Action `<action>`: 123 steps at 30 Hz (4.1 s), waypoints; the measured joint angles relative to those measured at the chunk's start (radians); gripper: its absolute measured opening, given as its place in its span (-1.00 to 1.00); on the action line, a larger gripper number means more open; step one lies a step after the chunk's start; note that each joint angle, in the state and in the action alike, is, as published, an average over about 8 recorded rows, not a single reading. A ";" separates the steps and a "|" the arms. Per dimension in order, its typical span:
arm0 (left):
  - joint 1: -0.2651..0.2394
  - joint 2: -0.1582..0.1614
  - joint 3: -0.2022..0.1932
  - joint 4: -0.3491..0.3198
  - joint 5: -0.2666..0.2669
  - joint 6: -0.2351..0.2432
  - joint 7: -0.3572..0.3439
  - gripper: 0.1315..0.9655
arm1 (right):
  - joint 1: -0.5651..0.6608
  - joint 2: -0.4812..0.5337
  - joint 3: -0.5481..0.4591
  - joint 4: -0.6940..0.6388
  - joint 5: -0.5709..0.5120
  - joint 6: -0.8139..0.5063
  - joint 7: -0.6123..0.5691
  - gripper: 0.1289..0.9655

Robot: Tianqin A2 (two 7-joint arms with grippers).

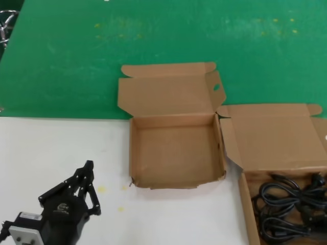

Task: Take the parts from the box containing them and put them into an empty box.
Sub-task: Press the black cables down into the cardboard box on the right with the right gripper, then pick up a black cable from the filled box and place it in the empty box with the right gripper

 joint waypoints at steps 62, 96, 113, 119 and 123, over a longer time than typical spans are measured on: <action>0.000 0.000 0.000 0.000 0.000 0.000 0.000 -0.99 | 0.550 -0.257 0.059 -0.408 -1.064 -1.074 0.028 0.69; 0.000 0.000 0.000 0.000 0.000 0.000 0.000 -1.00 | 0.521 -0.362 0.138 -0.556 -1.099 -1.002 -0.065 -0.77; 0.000 0.000 0.000 0.000 0.000 0.000 0.000 -1.00 | 0.539 -0.348 0.194 -0.386 -1.210 -1.030 0.192 -0.87; 0.000 0.000 0.000 0.000 0.000 0.000 0.000 -1.00 | 0.575 -0.389 0.230 -0.263 -1.302 -1.037 0.341 -0.87; 0.000 0.000 0.000 0.000 0.000 0.000 0.000 -1.00 | 0.617 -0.432 0.225 -0.225 -1.320 -1.045 0.362 -0.87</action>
